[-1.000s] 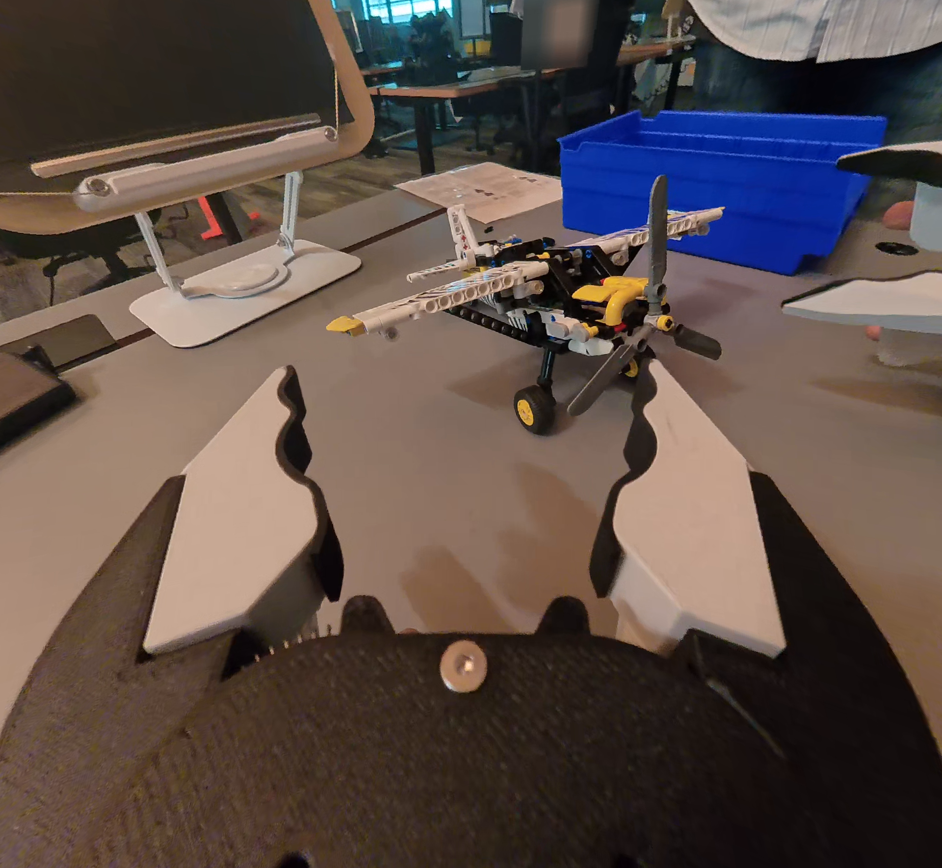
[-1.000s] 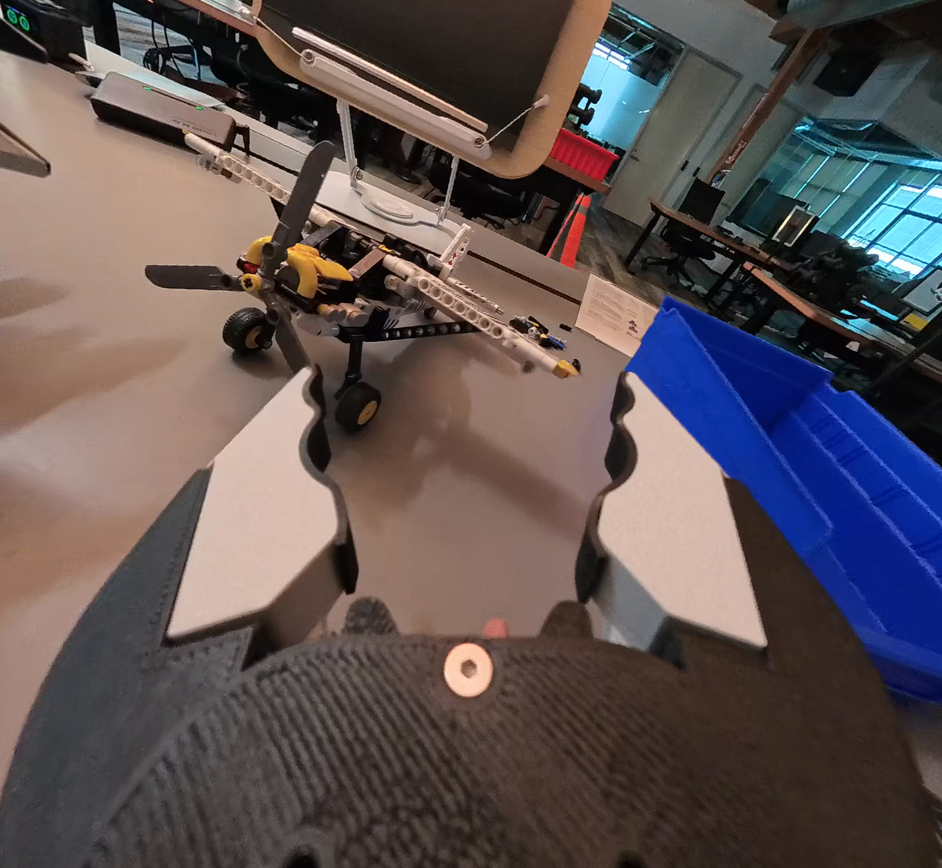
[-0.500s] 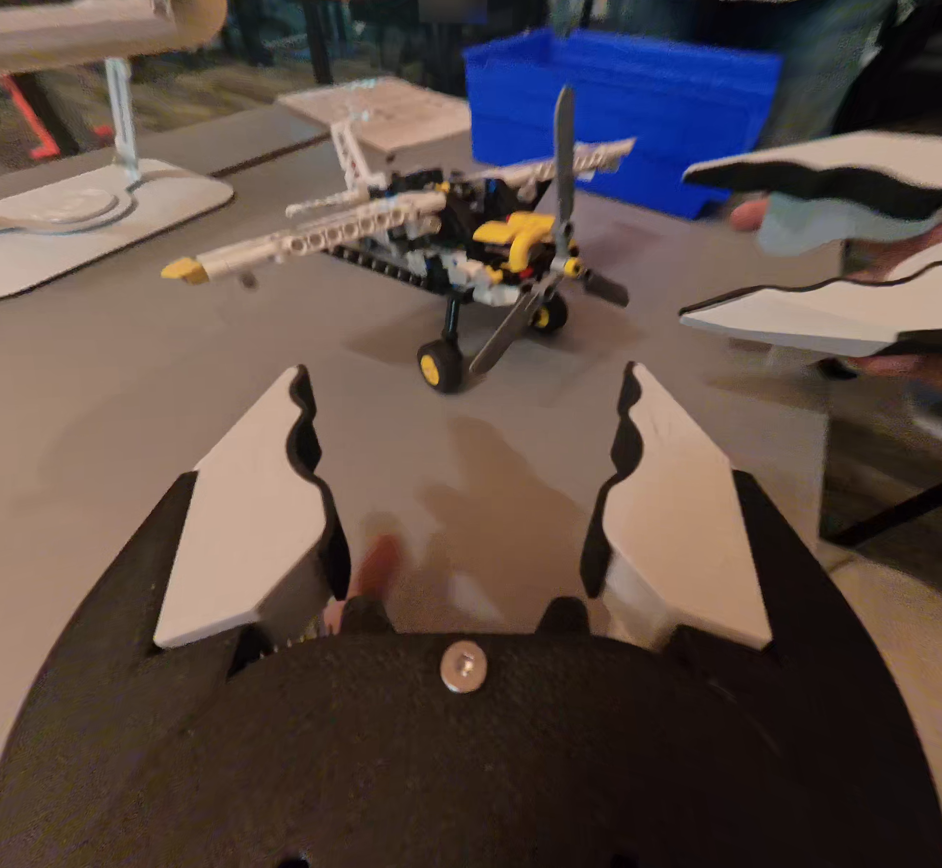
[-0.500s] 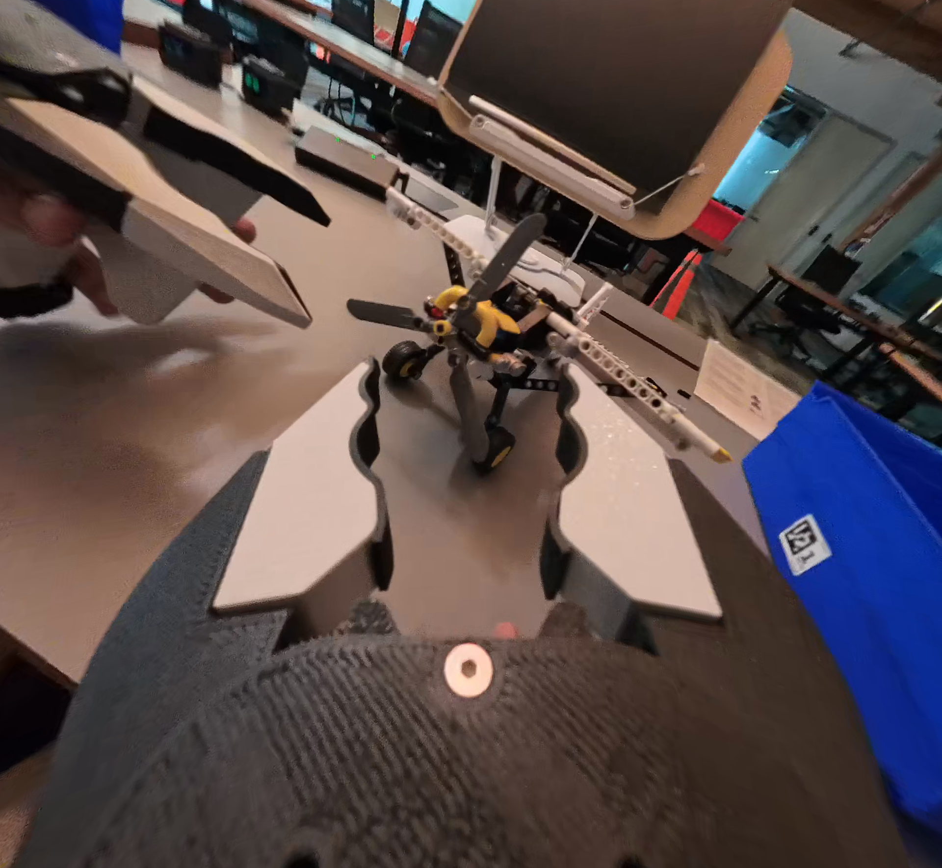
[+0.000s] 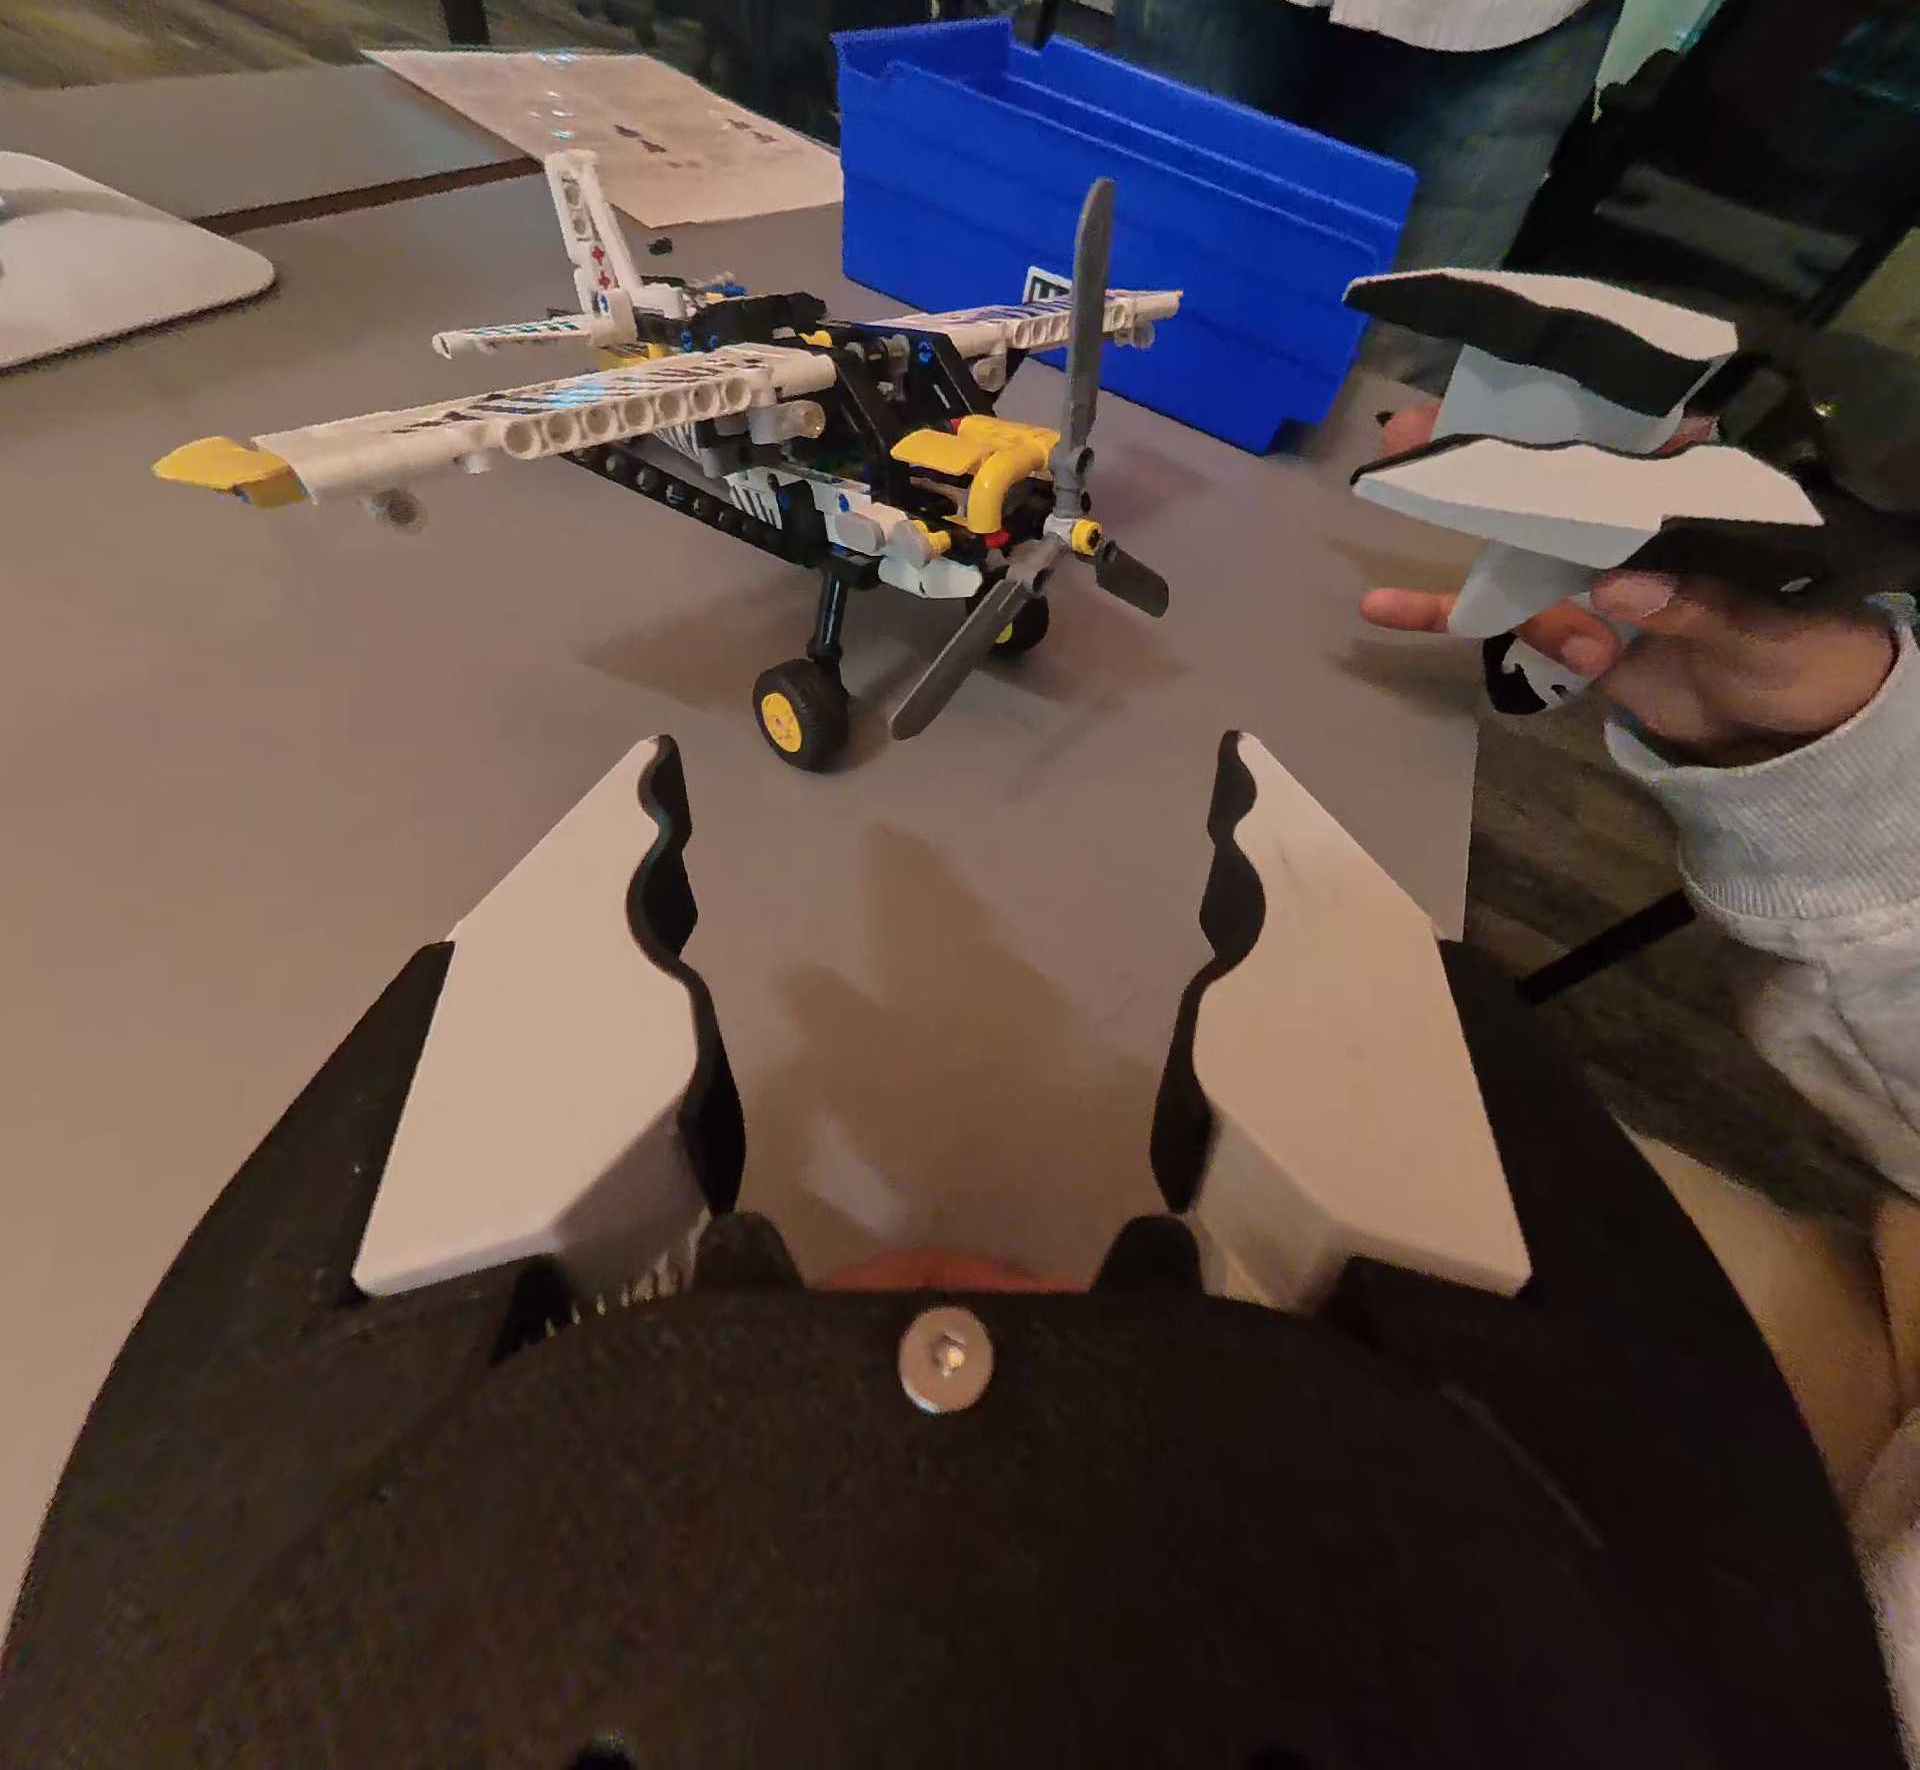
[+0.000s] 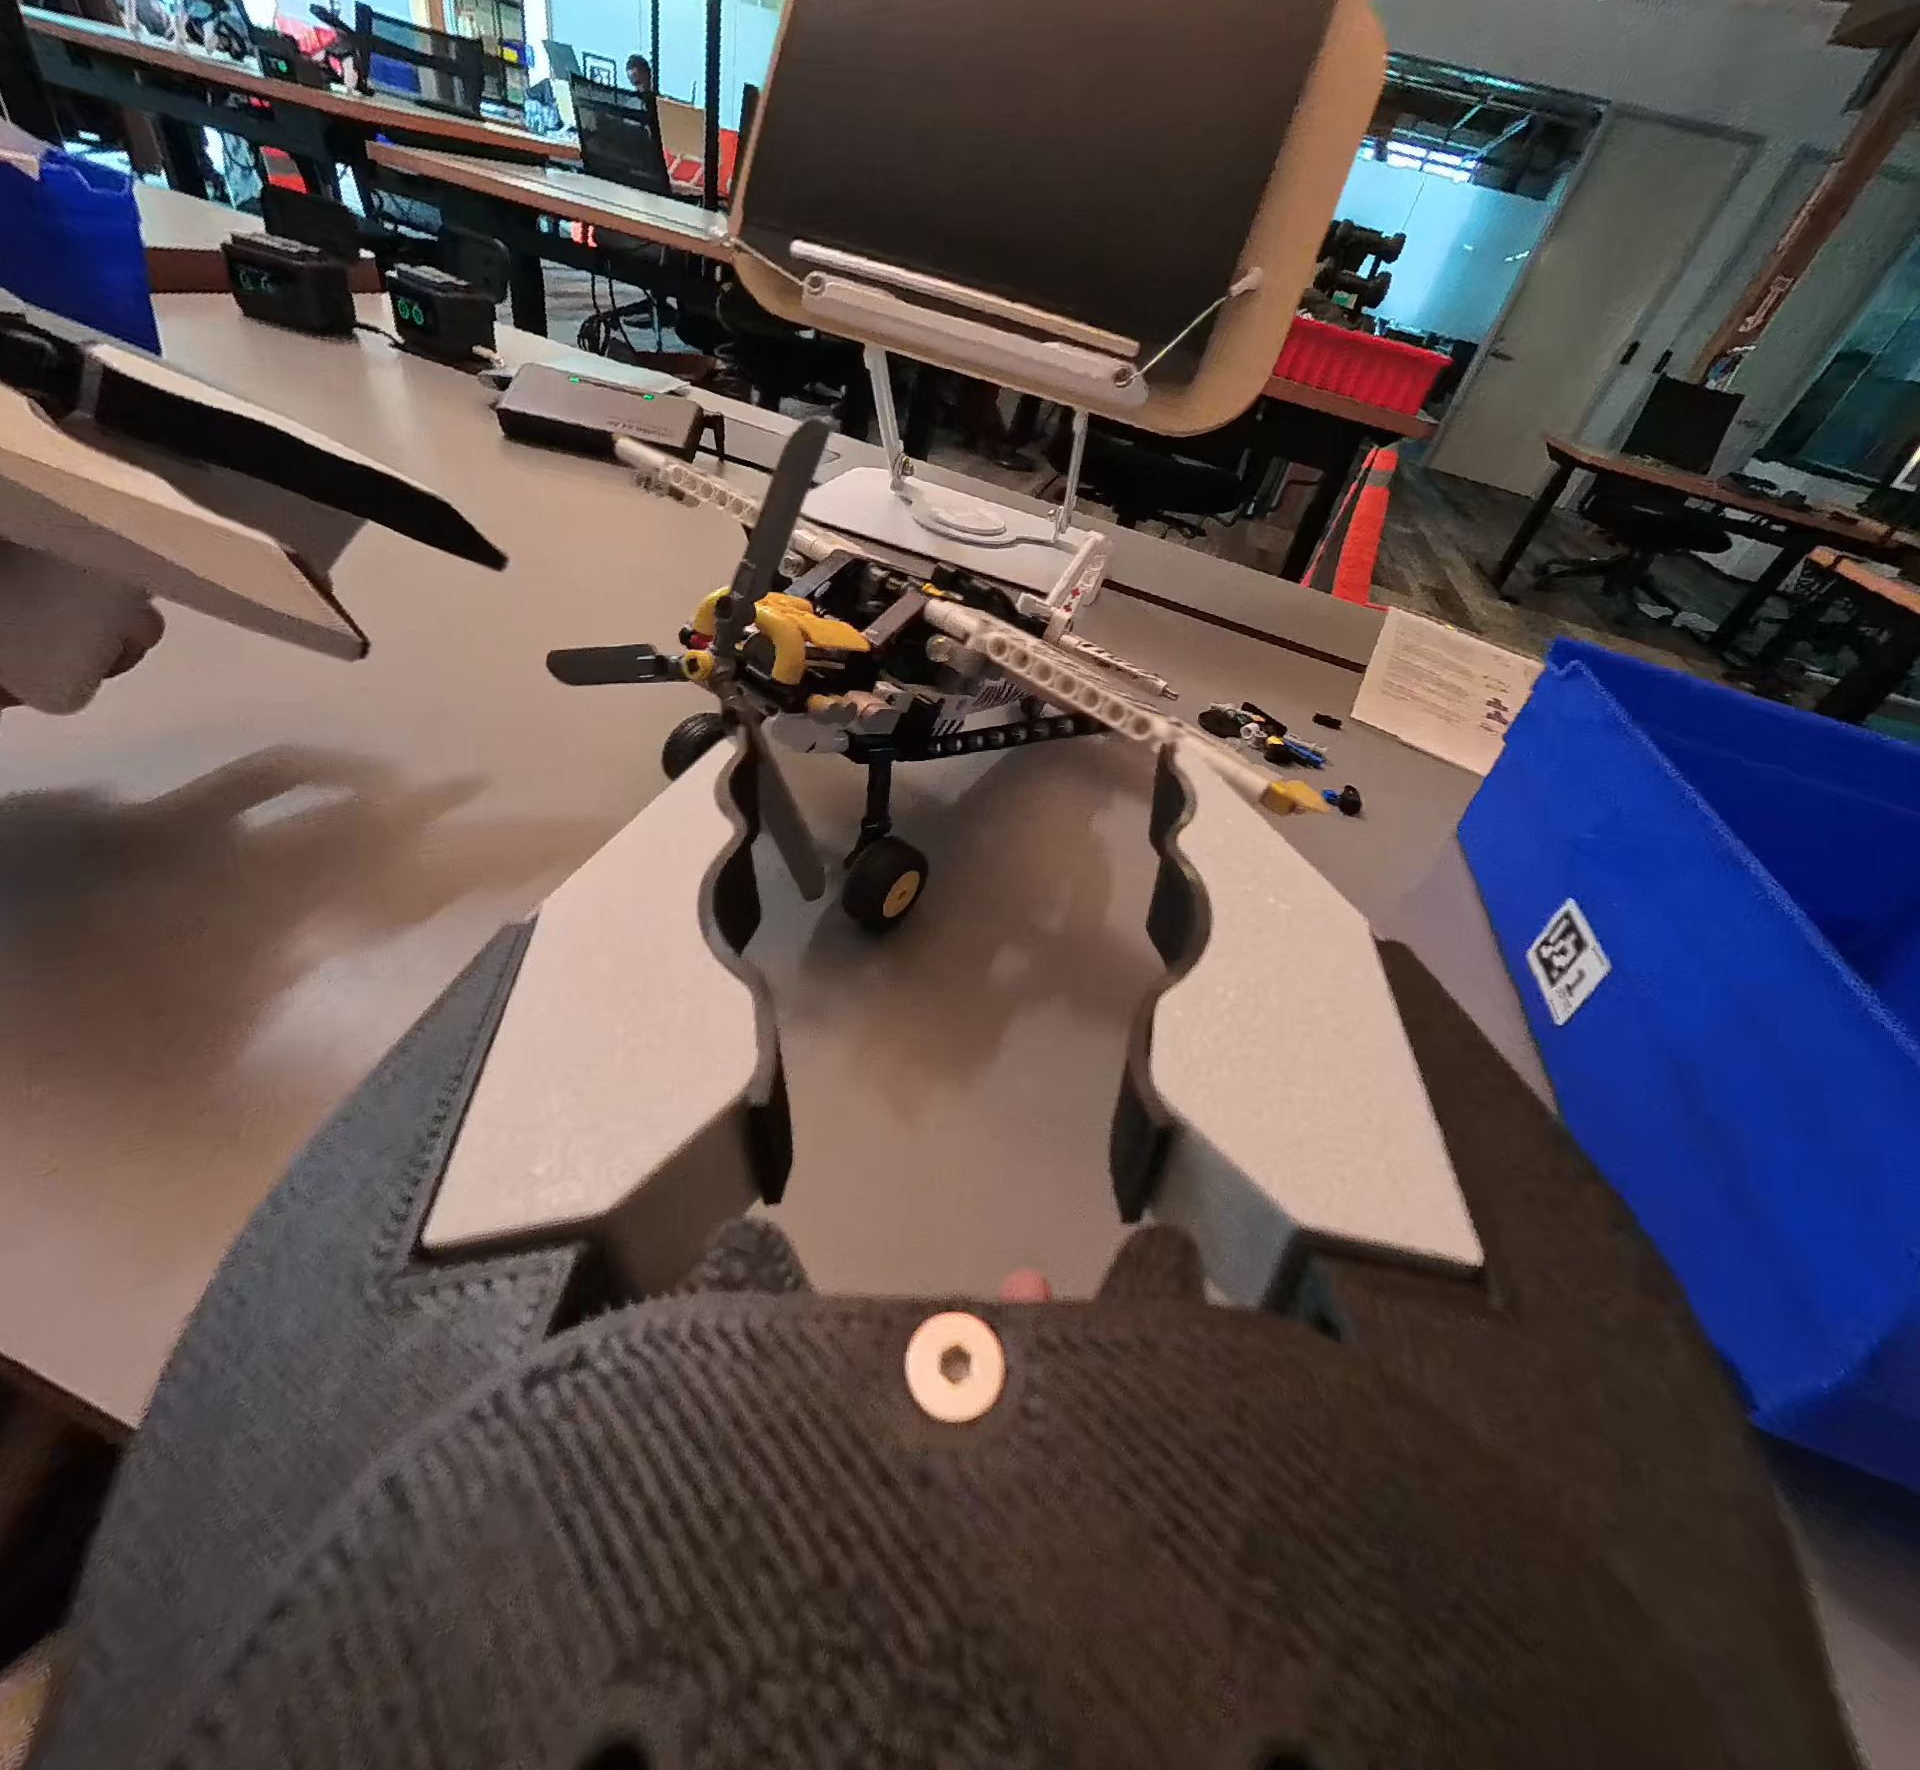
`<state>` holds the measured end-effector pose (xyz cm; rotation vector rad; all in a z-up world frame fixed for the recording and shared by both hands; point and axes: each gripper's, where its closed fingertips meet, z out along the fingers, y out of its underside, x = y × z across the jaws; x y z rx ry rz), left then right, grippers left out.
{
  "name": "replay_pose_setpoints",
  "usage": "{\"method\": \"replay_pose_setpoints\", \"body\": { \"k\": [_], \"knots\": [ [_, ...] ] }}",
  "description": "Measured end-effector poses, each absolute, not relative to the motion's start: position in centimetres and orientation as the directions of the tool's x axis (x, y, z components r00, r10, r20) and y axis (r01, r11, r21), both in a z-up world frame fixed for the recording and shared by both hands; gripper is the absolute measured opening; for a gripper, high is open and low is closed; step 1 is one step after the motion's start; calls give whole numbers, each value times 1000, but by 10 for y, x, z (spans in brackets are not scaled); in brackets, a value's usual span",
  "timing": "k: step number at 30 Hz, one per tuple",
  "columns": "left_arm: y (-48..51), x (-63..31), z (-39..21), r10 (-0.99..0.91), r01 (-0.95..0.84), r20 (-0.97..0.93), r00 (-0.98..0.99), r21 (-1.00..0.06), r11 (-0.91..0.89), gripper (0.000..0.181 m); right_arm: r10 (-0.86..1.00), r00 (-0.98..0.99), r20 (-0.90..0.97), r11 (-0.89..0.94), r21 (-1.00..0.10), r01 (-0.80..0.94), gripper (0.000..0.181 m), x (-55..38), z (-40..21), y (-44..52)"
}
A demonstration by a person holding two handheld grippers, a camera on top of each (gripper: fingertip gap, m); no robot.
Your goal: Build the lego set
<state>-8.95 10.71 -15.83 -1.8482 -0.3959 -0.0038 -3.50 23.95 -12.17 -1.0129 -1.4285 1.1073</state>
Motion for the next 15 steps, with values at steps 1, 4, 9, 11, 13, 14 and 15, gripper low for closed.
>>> {"method": "replay_pose_setpoints", "body": {
  "k": [1, 4, 9, 11, 13, 14, 15],
  "knots": [
    [108, -88, -159, 261, 267, 198, 945, -928, -261, 98, 965, -128, 227, 233, -972, 35, 75, -36, -123, 238],
    [110, -84, -163, 242, 259, 192, 951, -924, -282, 100, 959, -126, 252, 259, -965, 45, 78, -37, -126, 236],
    [111, -83, -165, 235, 261, 197, 952, -922, -286, 99, 962, -119, 247, 254, -966, 49, 79, -37, -126, 239],
    [111, -83, -165, 235, 261, 197, 952, -922, -287, 99, 963, -115, 246, 253, -966, 49, 80, -36, -126, 240],
    [111, -83, -165, 238, 258, 192, 952, -922, -287, 99, 963, -110, 246, 252, -966, 49, 81, -36, -125, 241],
    [111, -83, -165, 238, 257, 191, 952, -923, -287, 99, 963, -107, 247, 254, -966, 49, 82, -37, -125, 242],
    [111, -84, -165, 240, 256, 190, 952, -923, -286, 98, 963, -102, 251, 256, -965, 50, 83, -37, -126, 243]
  ]
}}
